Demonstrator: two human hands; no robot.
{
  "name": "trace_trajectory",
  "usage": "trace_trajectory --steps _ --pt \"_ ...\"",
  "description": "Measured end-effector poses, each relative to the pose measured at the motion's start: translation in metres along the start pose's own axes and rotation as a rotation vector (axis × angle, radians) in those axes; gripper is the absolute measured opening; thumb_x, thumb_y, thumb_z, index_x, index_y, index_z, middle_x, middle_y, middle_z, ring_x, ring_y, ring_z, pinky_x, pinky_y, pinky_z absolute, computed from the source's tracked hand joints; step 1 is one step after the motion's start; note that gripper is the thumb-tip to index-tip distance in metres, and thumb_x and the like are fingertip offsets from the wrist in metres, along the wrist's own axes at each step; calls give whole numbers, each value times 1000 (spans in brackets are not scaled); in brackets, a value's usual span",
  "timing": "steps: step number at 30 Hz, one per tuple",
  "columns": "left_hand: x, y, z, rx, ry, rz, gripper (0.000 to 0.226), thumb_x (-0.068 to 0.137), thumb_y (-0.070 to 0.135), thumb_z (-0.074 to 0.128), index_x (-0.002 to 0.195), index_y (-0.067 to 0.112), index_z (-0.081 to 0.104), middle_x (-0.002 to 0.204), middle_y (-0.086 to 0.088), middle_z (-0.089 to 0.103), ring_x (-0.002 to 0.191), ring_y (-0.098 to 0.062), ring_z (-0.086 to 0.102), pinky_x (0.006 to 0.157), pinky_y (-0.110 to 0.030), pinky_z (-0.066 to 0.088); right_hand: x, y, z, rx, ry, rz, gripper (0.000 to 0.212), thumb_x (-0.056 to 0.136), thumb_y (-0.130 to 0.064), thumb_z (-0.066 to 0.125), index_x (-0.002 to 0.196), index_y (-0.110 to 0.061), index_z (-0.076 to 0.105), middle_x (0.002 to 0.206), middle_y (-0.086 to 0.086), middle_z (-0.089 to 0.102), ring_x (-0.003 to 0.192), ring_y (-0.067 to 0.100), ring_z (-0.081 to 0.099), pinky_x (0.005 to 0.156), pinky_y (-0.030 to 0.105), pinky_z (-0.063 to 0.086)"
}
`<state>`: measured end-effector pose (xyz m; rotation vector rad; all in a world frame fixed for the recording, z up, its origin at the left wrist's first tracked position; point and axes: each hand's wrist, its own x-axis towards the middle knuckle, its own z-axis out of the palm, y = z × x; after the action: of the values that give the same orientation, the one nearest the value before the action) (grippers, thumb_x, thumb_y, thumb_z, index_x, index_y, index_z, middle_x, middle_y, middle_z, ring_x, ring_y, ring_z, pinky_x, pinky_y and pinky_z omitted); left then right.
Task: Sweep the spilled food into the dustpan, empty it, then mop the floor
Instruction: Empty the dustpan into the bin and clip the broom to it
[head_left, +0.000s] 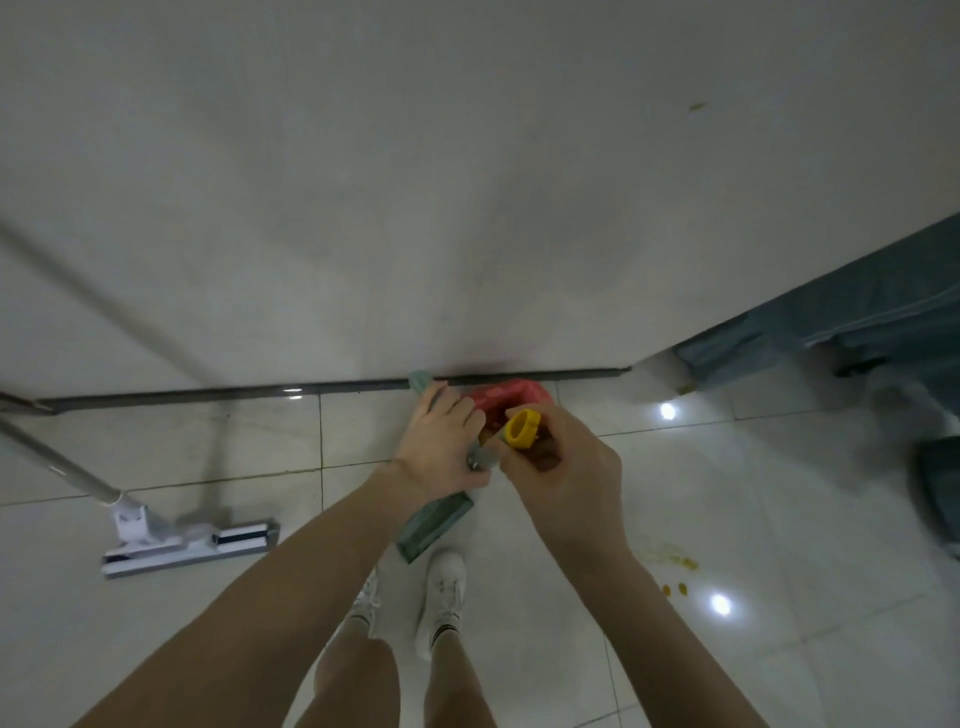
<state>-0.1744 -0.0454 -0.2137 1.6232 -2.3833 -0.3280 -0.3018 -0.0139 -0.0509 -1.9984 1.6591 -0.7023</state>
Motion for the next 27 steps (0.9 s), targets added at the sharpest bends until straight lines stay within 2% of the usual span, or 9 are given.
trace_trajectory --steps 5,10,13,15,17,20,24,27 --pt "-1 -1 -1 -6 -58 14 54 70 62 54 103 20 61 100 1 60 104 -26 51 108 -42 15 4 -5 3 13 -8 21 19 77 -13 80 91 -17 68 80 -10 65 72 4 61 67 5 44" --pt "-2 -16 -5 -10 -65 101 59 68 67 58 99 16 59 99 -2 57 101 -27 51 108 -43 18 11 -10 3 0 -29 -14 19 75 -10 80 88 -18 68 76 -10 65 69 5 61 64 9 47" --pt "-10 -24 -6 -78 -22 168 63 65 62 65 107 16 57 113 -6 55 116 -29 47 111 -46 25 8 -9 -1 4 -72 -32 18 77 -23 78 91 -20 67 78 -11 66 72 7 62 66 16 51" --pt "-22 -28 -14 -152 42 149 60 70 56 66 113 16 57 123 -10 54 124 -32 44 109 -48 33 5 -9 -5 -20 -114 -33 30 78 -40 70 103 -24 66 89 -13 67 78 5 63 68 18 52" --pt "-41 -31 -25 -199 175 50 49 74 42 71 111 14 59 120 -10 57 120 -30 50 103 -45 41 2 -9 -11 -72 -123 -61 46 78 -50 62 116 -25 63 101 -12 67 86 5 63 71 20 53" --pt "-88 -35 -31 -304 325 -172 34 74 21 71 106 12 63 105 -7 61 99 -25 55 86 -38 46 3 -14 -23 -147 -106 -193 45 82 -47 59 117 -19 64 107 -6 66 96 11 61 81 21 50" --pt "-169 -40 -20 -382 200 -483 19 82 25 56 100 21 59 89 1 59 80 -18 56 66 -32 51 9 -30 -33 -210 -90 -414 37 87 -39 56 112 -14 66 106 -2 66 100 17 59 89 32 49" --pt "-224 -30 -28 -436 52 -699 15 87 19 62 100 25 60 90 5 62 79 -10 57 71 -24 51 8 -48 -23 -239 -138 -587 37 90 -41 53 114 -16 66 109 -3 65 101 15 55 92 21 37"
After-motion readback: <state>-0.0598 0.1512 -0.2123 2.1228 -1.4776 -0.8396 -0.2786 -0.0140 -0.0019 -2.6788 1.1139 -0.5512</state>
